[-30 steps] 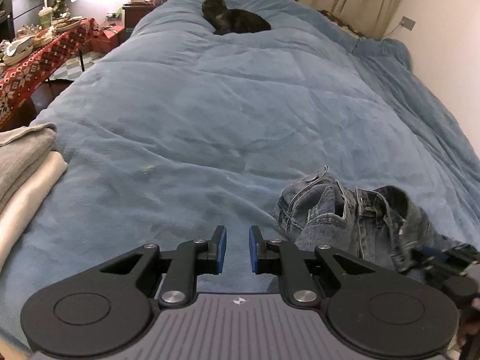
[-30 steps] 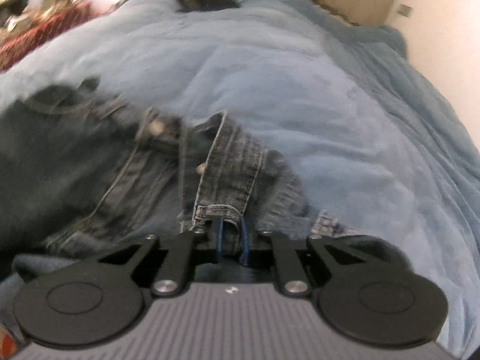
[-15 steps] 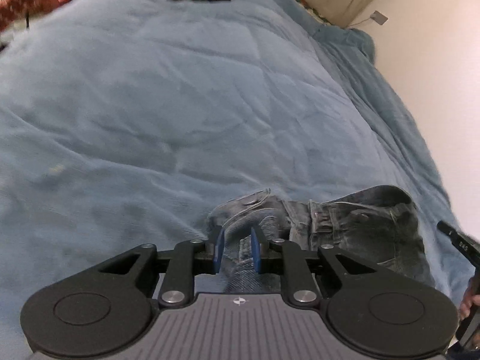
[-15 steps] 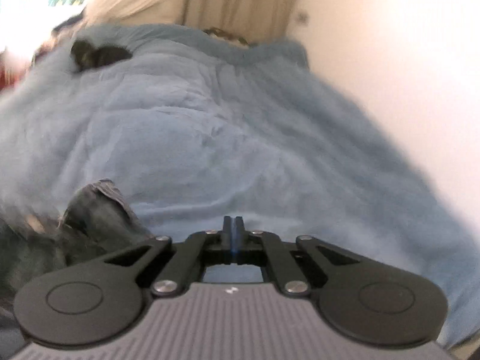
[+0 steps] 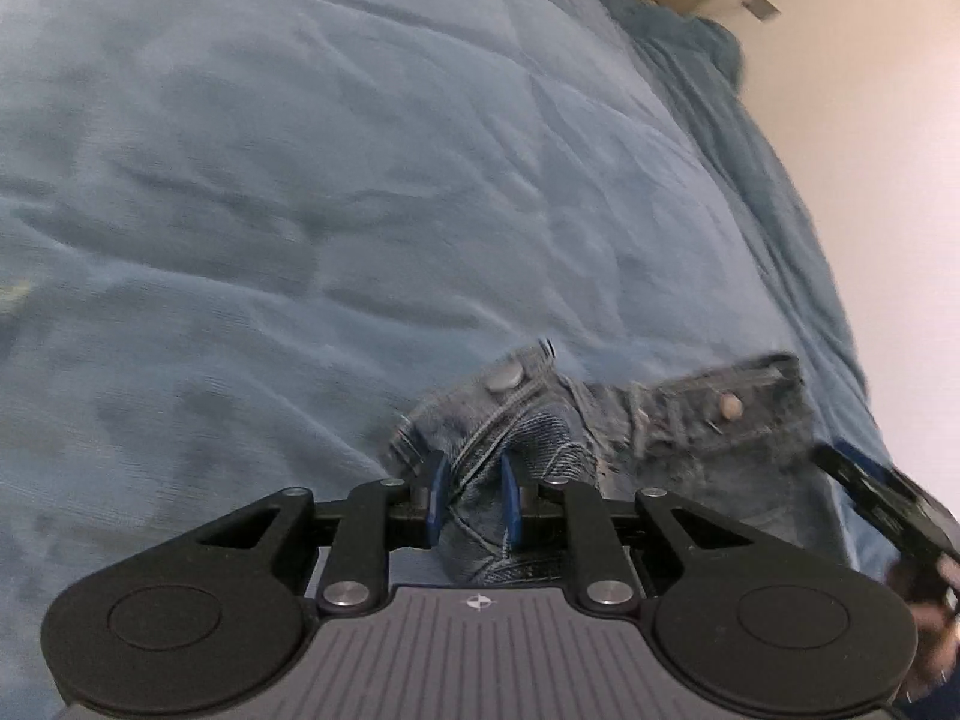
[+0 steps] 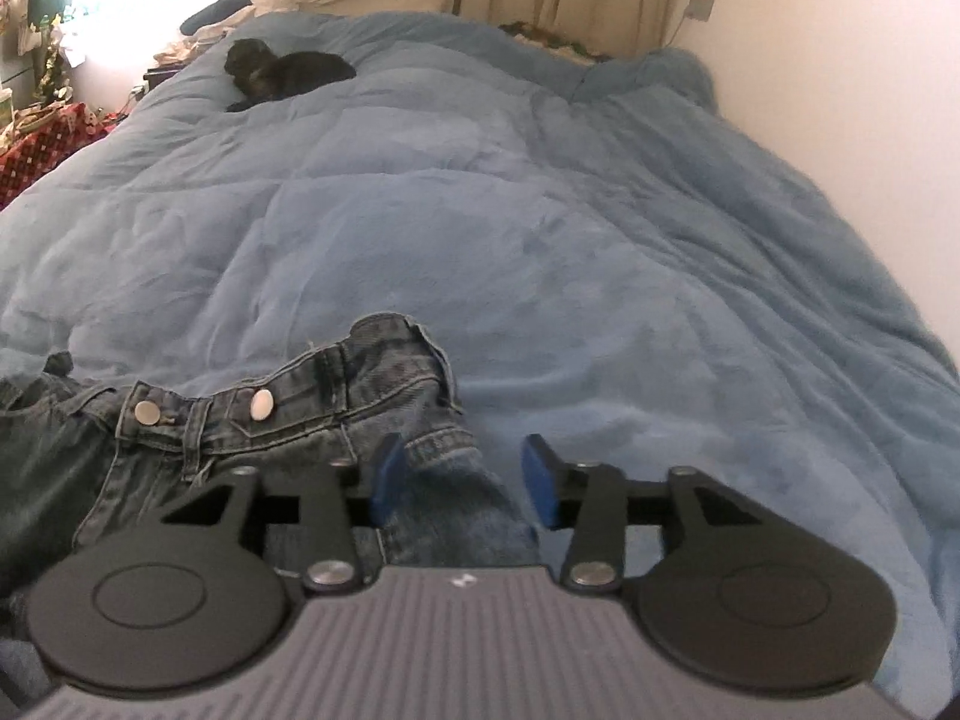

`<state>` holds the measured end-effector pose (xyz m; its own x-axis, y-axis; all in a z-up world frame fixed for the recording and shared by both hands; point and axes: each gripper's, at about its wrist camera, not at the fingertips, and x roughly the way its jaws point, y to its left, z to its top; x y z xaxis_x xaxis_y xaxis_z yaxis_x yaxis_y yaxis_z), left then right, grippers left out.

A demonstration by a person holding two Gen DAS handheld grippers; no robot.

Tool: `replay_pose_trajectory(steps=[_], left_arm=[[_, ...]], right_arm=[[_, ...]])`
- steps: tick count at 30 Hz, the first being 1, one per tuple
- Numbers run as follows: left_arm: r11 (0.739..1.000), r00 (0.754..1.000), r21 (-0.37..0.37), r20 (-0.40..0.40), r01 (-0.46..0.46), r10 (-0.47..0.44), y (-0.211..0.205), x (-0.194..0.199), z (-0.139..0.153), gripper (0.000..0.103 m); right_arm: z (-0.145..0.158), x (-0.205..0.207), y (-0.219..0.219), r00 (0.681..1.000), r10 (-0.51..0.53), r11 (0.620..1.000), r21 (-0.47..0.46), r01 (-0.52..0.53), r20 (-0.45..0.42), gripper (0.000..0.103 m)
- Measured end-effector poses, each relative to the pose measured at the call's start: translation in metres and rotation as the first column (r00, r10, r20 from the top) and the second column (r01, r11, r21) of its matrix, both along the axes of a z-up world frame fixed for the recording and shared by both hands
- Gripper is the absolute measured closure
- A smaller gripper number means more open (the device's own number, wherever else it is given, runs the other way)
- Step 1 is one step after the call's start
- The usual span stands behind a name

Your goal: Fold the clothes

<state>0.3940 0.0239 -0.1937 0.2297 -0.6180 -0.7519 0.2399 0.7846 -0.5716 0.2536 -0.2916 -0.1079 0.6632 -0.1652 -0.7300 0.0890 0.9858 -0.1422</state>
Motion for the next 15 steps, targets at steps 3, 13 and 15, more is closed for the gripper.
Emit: replay_pose_trajectory(steps=[3,13,15], left_arm=[[0.998,0.998,-0.001,-0.017,0.064,-0.064,-0.012,-0.005,-0.005,0.085],[0.996,0.997,0.057,-0.04,0.067,-0.065,-0.031,-0.006,-0.021,0.088],[0.996,0.998,0.054,-0.015,0.067,-0.066,-0.034,-0.011,-0.018,0.103]], right_arm=[[-0.014,0.015,0.002,0.999,0.02,1.0,-0.001,-0.02,-0.035,0.035],[-0.034,0.02,0.017,0.994,0.067,0.997,0.043,-0.064,-0.085,0.092],[-0.03,0.013,0.016,0.996,0.055,0.997,0.053,-0.051,-0.069,0.093]])
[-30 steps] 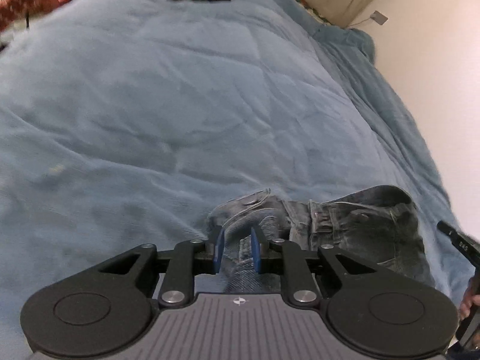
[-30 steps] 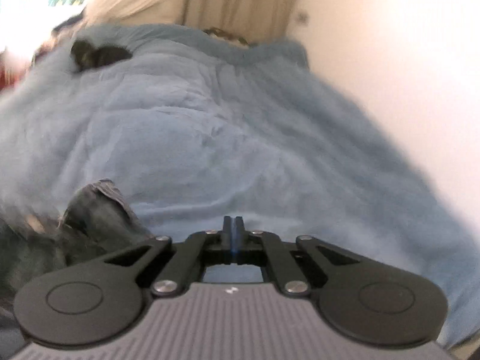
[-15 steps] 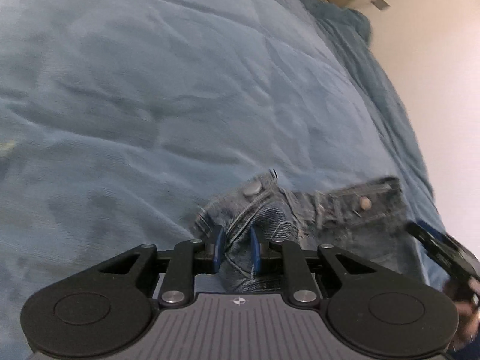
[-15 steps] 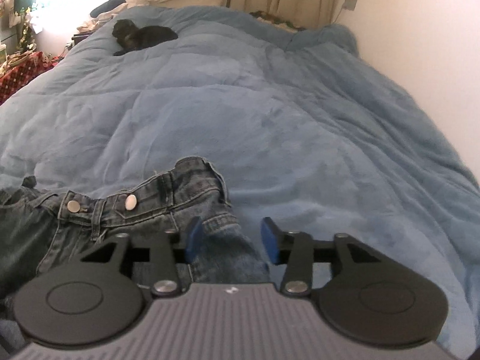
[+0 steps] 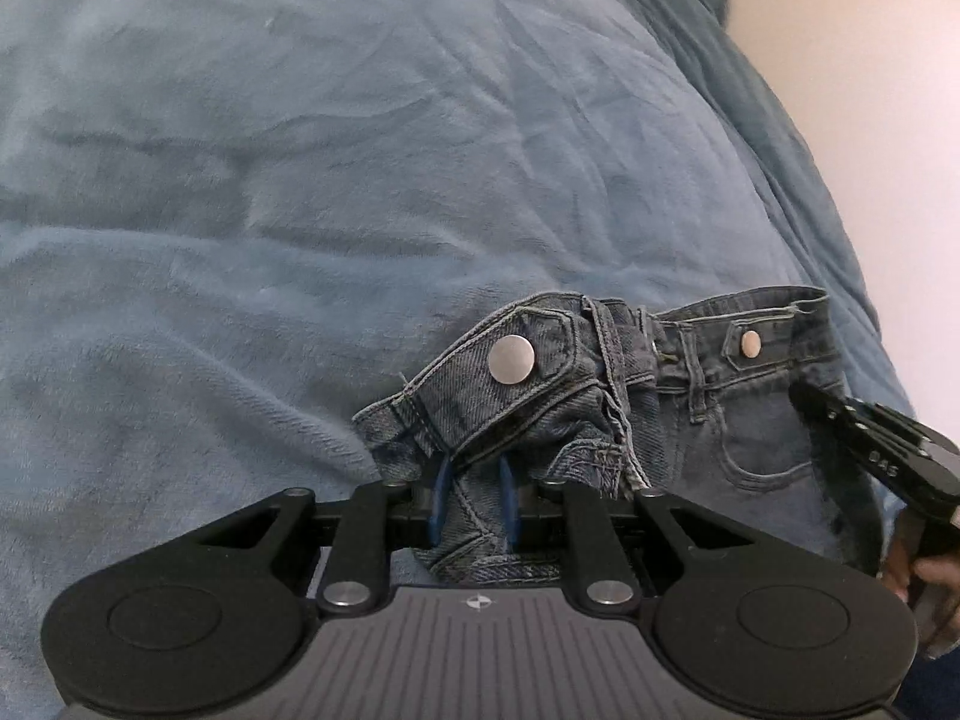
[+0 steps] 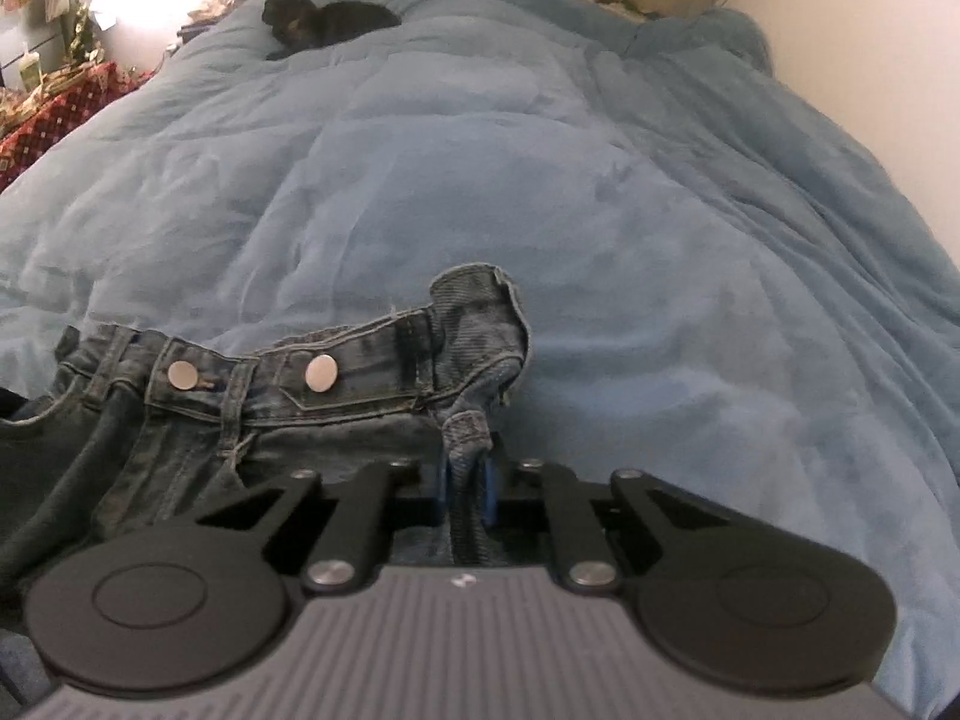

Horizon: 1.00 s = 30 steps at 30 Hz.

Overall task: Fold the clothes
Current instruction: 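Lift the waistband with both grippers, stretching it between them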

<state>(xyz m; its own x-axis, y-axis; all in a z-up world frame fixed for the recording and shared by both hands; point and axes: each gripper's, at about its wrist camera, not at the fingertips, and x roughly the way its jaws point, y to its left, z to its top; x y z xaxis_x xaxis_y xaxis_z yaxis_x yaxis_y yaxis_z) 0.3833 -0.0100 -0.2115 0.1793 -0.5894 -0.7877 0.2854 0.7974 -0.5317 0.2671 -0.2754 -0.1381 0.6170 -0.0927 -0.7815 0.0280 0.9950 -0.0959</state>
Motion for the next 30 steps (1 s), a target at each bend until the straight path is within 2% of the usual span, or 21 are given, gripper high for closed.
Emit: replay_pose_trajectory(steps=[2,4,8,13,19,20,22,23,27,30], left_arm=[[1.0,0.999,-0.002,0.041,0.002,-0.002,-0.003,-0.008,0.007,0.103],[0.999,0.996,0.03,0.082,0.02,-0.022,-0.007,-0.018,0.013,0.103],[0.999,0.998,0.049,0.062,0.023,-0.026,-0.002,-0.026,0.011,0.102],[0.999,1.0,0.034,0.018,-0.007,0.006,0.004,-0.017,0.006,0.1],[0.999,1.0,0.054,0.03,0.004,-0.006,-0.005,-0.014,0.016,0.099],[0.999,1.0,0.052,0.031,0.003,-0.005,-0.005,-0.016,0.017,0.094],[0.995,0.998,0.098,0.066,-0.018,0.011,-0.006,-0.017,0.018,0.054],[0.993,0.997,0.118,0.08,-0.029,0.02,-0.006,-0.016,0.017,0.049],[0.998,0.999,0.059,0.018,-0.033,0.032,-0.003,-0.005,0.006,0.056],[1.0,1.0,0.002,-0.011,-0.024,0.024,-0.003,0.001,0.004,0.074]], right_arm=[[0.007,-0.006,-0.003,1.0,-0.017,1.0,0.015,0.017,0.017,0.094],[0.014,-0.013,-0.006,0.999,-0.033,0.999,0.01,0.032,0.035,0.095],[0.02,-0.024,-0.017,0.994,-0.089,0.996,-0.004,0.09,0.061,0.096],[0.017,-0.032,-0.022,0.992,-0.111,0.994,0.001,0.111,0.064,0.096],[0.023,-0.049,-0.028,0.984,-0.157,0.988,0.002,0.157,0.083,0.096],[0.022,-0.052,-0.031,0.982,-0.172,0.985,0.008,0.172,0.079,0.096],[0.017,-0.057,-0.039,0.978,-0.197,0.98,0.02,0.196,0.065,0.096],[0.015,-0.058,-0.042,0.976,-0.21,0.978,0.028,0.209,0.059,0.096],[0.012,-0.062,-0.043,0.977,-0.205,0.979,0.024,0.203,0.061,0.096],[0.015,-0.064,-0.041,0.978,-0.197,0.98,0.022,0.196,0.071,0.096]])
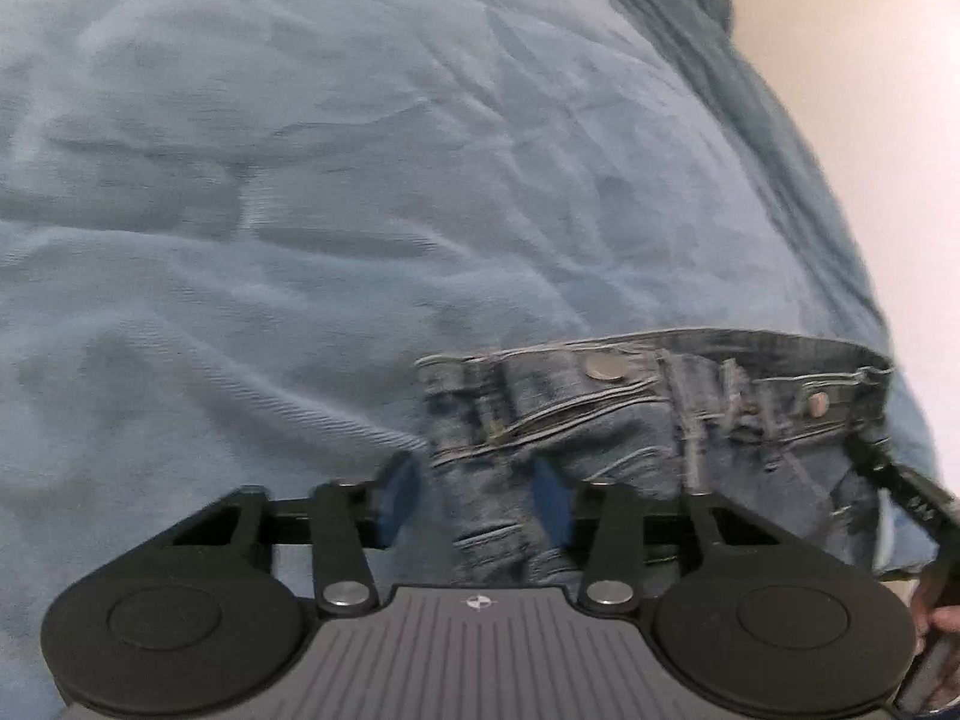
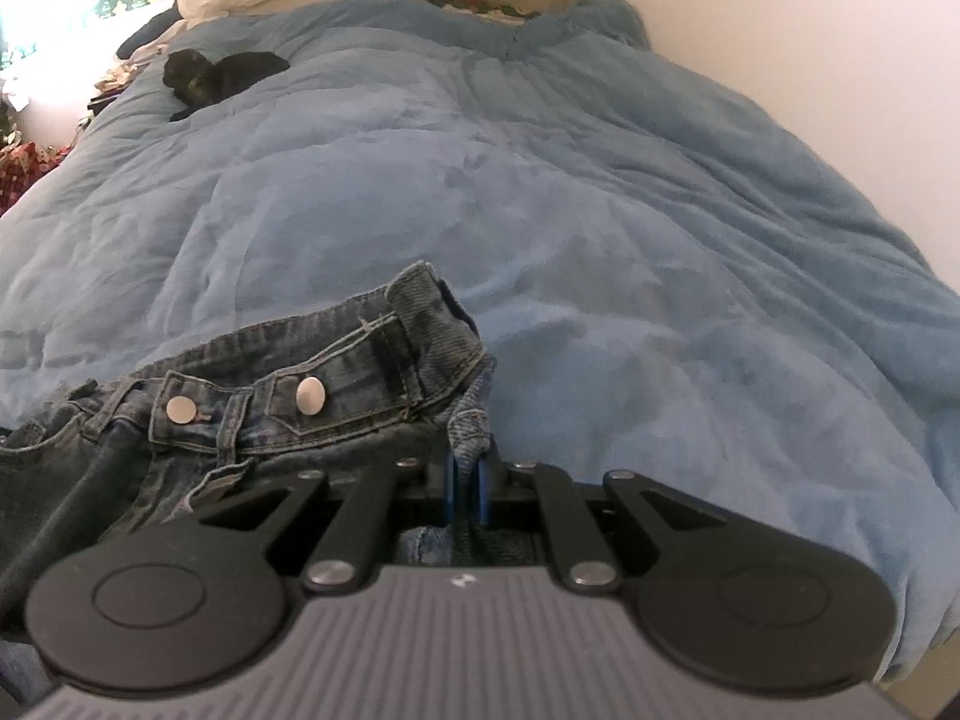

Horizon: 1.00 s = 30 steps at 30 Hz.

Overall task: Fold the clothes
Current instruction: 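Lift the waistband with both grippers, stretching it between them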

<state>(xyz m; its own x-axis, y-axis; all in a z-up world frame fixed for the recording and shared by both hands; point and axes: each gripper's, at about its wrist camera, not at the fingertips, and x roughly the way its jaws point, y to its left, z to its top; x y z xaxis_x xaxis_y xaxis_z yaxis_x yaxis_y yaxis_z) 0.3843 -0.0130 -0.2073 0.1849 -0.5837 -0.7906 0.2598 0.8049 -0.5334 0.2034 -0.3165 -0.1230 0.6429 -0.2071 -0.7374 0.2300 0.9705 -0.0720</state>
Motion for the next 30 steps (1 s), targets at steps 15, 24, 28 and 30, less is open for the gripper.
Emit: replay_pose_trajectory(steps=[15,24,28,30], left_arm=[[0.988,0.884,0.018,0.449,-0.155,0.13,0.038,-0.042,0.144,0.099],[0.952,0.723,-0.102,0.629,-0.287,0.285,0.097,-0.111,0.239,0.099],[0.935,0.619,-0.178,0.709,-0.307,0.338,0.119,-0.161,0.284,0.099],[0.926,0.572,-0.21,0.737,-0.312,0.36,0.128,-0.185,0.305,0.099]], right_arm=[[0.092,-0.002,0.044,0.963,0.136,0.991,-0.024,-0.134,0.231,0.096],[0.182,-0.055,0.092,0.862,0.237,0.971,-0.11,-0.21,0.448,0.096],[0.22,-0.107,0.111,0.797,0.267,0.964,-0.141,-0.227,0.542,0.096],[0.238,-0.136,0.119,0.761,0.282,0.959,-0.156,-0.235,0.584,0.096]])
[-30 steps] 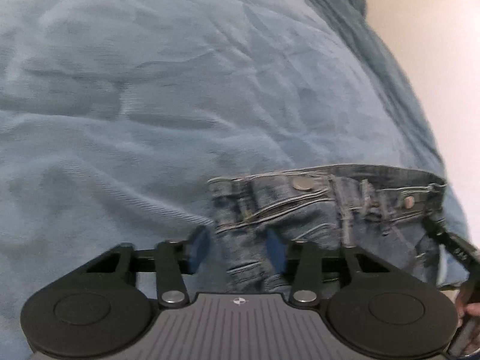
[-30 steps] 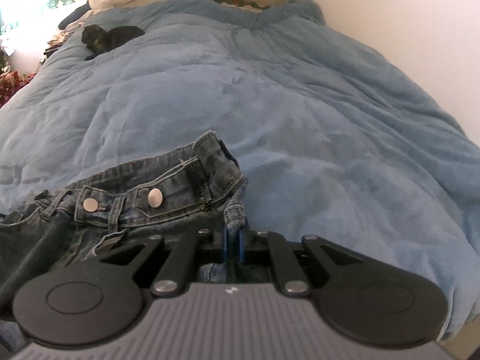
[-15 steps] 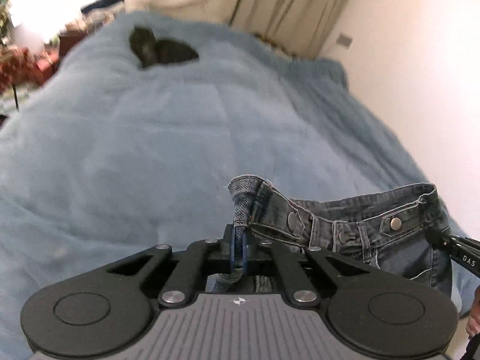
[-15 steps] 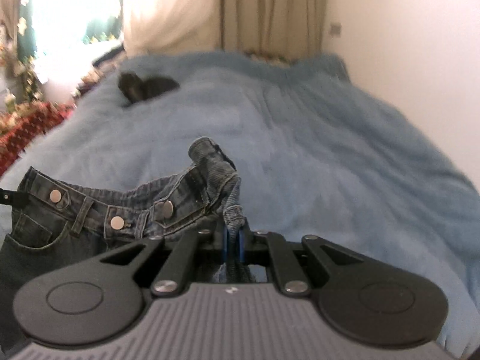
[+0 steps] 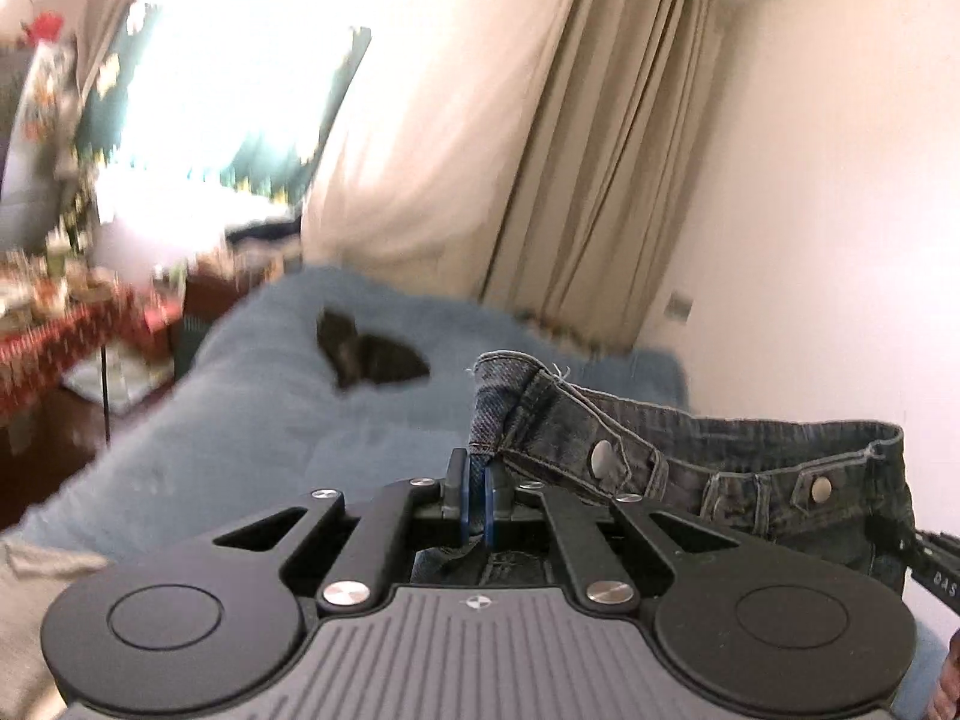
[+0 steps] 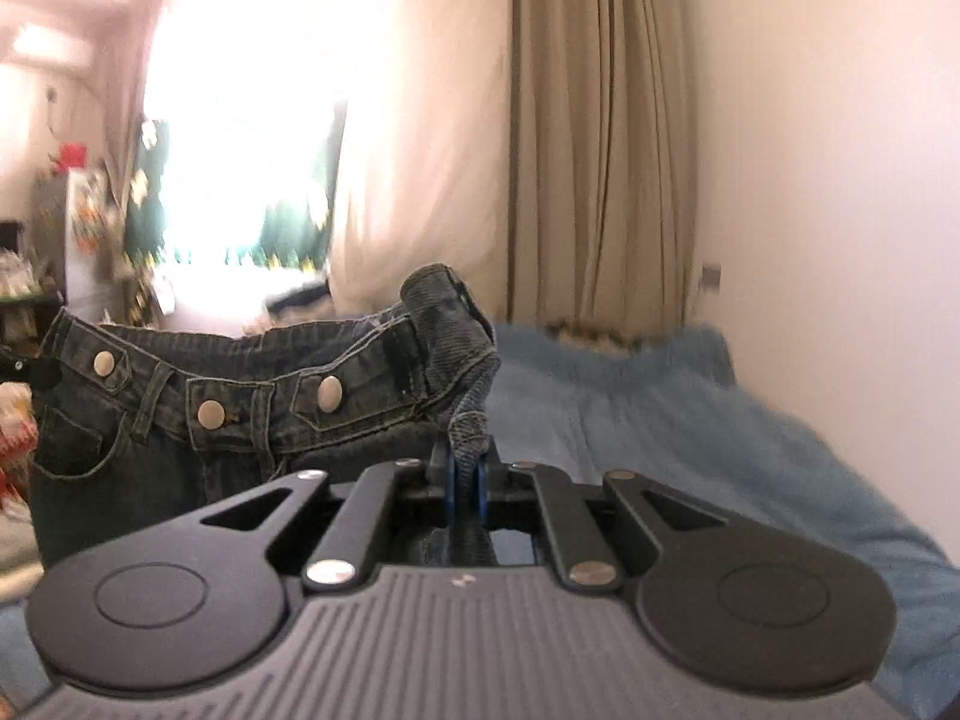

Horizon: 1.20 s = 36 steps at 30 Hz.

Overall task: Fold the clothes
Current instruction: 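Lift the waistband with both grippers, stretching it between them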

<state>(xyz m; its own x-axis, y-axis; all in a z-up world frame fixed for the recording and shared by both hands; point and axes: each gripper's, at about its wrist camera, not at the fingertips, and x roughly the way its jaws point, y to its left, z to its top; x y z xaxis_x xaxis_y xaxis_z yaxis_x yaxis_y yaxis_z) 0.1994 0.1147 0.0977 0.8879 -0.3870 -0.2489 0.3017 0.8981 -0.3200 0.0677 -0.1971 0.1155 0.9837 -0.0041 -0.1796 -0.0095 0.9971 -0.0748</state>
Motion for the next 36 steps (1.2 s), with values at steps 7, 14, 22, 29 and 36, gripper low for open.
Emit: replay_pose_trajectory(steps=[7,14,22,29,36], left_arm=[[0.999,0.994,-0.024,0.108,-0.028,0.03,0.009,-0.057,0.041,0.099],[1.0,1.0,0.023,0.016,-0.016,0.016,-0.009,-0.011,0.015,0.099],[0.994,0.95,0.104,-0.304,-0.038,0.068,-0.047,0.127,-0.126,0.099],[0.988,0.902,0.148,-0.419,-0.042,0.101,-0.068,0.224,-0.188,0.1],[0.985,0.899,0.174,-0.427,-0.024,0.097,-0.08,0.301,-0.205,0.1]], right_arm=[[0.034,-0.075,0.021,0.994,0.034,0.999,-0.014,-0.032,0.103,0.096],[0.016,-0.04,0.019,1.0,0.022,1.0,-0.003,-0.022,0.007,0.096],[-0.117,0.113,-0.001,0.953,0.02,0.999,0.033,-0.011,-0.304,0.096],[-0.196,0.228,-0.015,0.915,-0.028,1.0,0.001,0.032,-0.402,0.096],[-0.22,0.363,-0.04,0.902,-0.046,0.996,0.048,0.074,-0.428,0.096]])
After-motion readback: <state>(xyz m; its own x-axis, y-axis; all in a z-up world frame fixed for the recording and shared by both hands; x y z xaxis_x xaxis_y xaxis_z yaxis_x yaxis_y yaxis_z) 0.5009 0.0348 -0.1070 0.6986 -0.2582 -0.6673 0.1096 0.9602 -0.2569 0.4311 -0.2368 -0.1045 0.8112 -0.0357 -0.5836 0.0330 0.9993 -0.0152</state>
